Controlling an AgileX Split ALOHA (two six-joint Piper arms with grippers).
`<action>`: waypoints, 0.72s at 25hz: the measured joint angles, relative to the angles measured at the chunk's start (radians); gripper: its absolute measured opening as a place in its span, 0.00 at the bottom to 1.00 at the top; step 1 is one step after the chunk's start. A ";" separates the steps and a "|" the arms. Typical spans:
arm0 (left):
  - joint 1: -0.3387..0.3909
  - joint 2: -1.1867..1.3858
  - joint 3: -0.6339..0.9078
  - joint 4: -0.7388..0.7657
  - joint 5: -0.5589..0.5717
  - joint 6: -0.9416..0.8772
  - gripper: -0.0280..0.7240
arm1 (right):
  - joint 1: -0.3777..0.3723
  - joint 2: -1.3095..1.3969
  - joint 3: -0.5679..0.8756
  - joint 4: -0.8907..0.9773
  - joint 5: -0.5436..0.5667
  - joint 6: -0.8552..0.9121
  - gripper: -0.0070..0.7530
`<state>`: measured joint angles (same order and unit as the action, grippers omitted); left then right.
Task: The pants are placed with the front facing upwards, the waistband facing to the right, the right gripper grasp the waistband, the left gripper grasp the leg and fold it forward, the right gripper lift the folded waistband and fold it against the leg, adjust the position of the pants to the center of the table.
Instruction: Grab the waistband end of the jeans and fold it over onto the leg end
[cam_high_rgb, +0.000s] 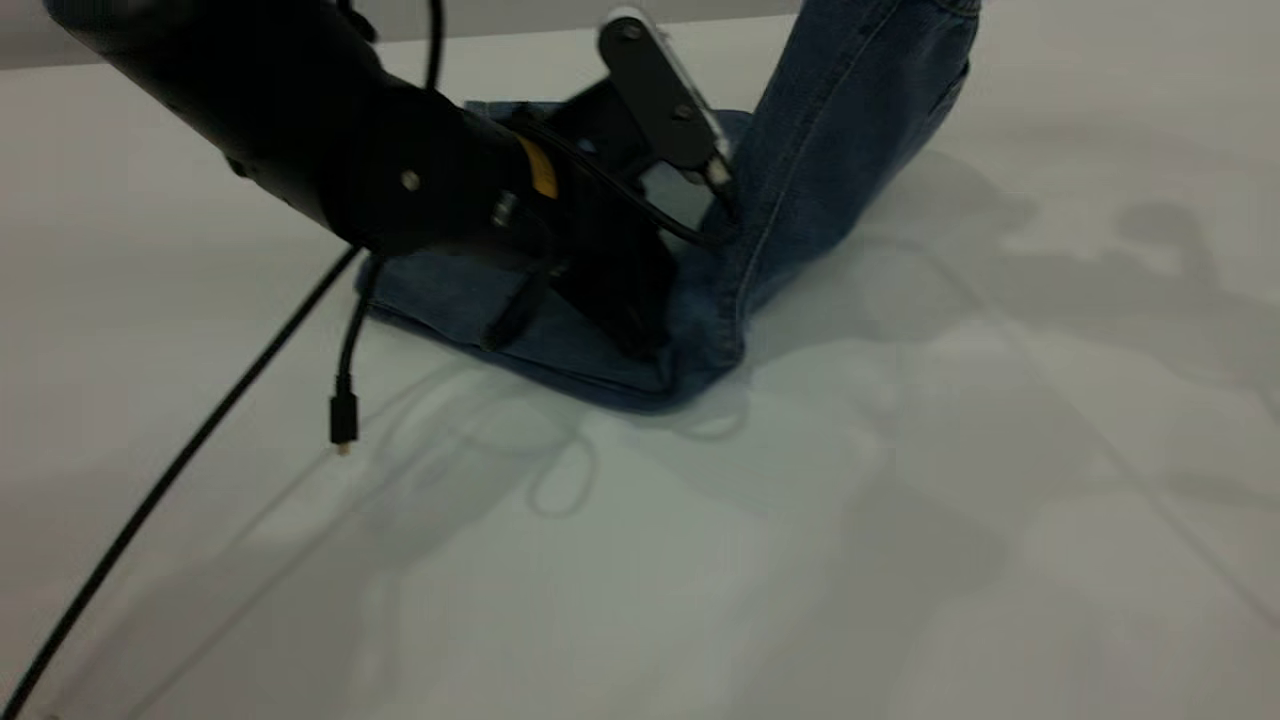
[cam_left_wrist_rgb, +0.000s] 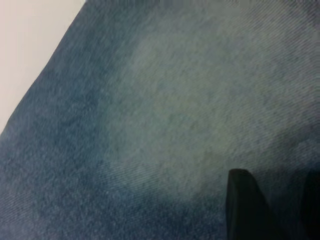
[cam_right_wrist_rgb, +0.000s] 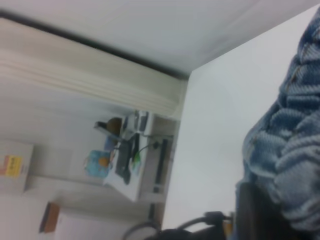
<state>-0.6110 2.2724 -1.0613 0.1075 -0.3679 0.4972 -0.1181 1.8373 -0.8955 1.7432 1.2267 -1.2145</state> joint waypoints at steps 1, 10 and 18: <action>-0.011 0.001 0.000 0.000 -0.005 -0.020 0.40 | 0.000 0.000 0.000 0.000 0.001 0.000 0.11; 0.008 -0.023 0.000 0.001 0.059 -0.017 0.40 | 0.000 0.000 0.000 0.001 -0.003 -0.003 0.11; 0.095 -0.114 0.002 -0.002 0.156 0.036 0.40 | 0.000 0.000 0.000 0.001 -0.007 -0.003 0.11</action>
<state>-0.5160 2.1583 -1.0591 0.1053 -0.2122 0.5329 -0.1181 1.8373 -0.8955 1.7444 1.2197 -1.2174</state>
